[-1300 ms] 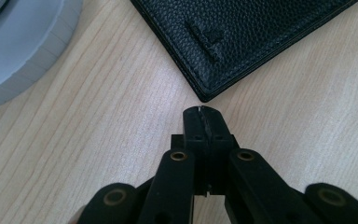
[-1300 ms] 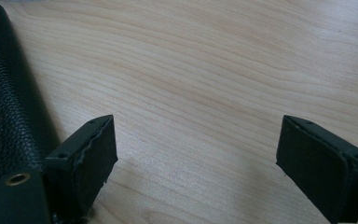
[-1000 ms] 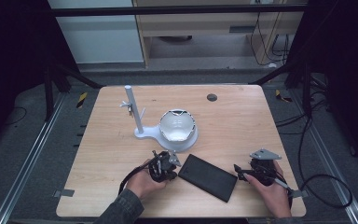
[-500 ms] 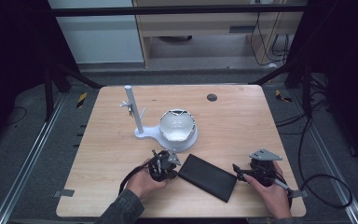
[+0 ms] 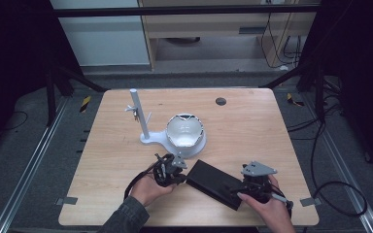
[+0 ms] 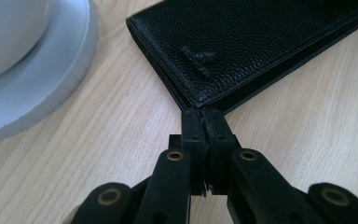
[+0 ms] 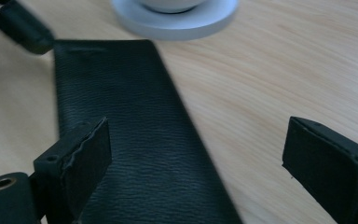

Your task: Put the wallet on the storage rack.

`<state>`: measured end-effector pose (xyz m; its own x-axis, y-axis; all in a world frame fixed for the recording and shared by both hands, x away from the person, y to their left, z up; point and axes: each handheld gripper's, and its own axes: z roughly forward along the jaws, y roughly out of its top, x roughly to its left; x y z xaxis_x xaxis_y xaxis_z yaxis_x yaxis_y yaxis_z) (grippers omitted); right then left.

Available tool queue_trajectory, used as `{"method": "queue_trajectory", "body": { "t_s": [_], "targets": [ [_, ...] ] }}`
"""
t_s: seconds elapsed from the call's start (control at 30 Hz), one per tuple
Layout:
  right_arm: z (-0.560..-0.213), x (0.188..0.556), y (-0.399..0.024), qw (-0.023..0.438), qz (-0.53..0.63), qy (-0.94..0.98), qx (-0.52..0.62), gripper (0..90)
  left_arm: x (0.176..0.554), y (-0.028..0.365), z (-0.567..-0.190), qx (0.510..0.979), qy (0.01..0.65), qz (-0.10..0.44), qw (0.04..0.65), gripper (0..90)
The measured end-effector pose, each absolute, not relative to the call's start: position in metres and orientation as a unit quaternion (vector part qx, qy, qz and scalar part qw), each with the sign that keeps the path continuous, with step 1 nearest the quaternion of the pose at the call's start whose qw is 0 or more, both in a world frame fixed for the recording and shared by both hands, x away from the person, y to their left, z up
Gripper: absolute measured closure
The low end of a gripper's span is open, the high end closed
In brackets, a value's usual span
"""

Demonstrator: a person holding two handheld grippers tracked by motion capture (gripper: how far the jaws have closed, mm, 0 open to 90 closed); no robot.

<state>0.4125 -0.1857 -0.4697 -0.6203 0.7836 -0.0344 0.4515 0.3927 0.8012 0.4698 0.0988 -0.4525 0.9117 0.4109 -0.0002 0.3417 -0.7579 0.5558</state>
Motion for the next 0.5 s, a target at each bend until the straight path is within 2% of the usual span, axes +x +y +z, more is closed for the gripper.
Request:
{"method": "queue_trajectory", "body": {
  "t_s": [0.5],
  "targets": [
    [-0.455,0.401,-0.176,0.182,0.39,0.828,0.359,7.3,0.482,0.092,-0.433,0.928,0.204,0.063,0.306,86.2]
  ]
}}
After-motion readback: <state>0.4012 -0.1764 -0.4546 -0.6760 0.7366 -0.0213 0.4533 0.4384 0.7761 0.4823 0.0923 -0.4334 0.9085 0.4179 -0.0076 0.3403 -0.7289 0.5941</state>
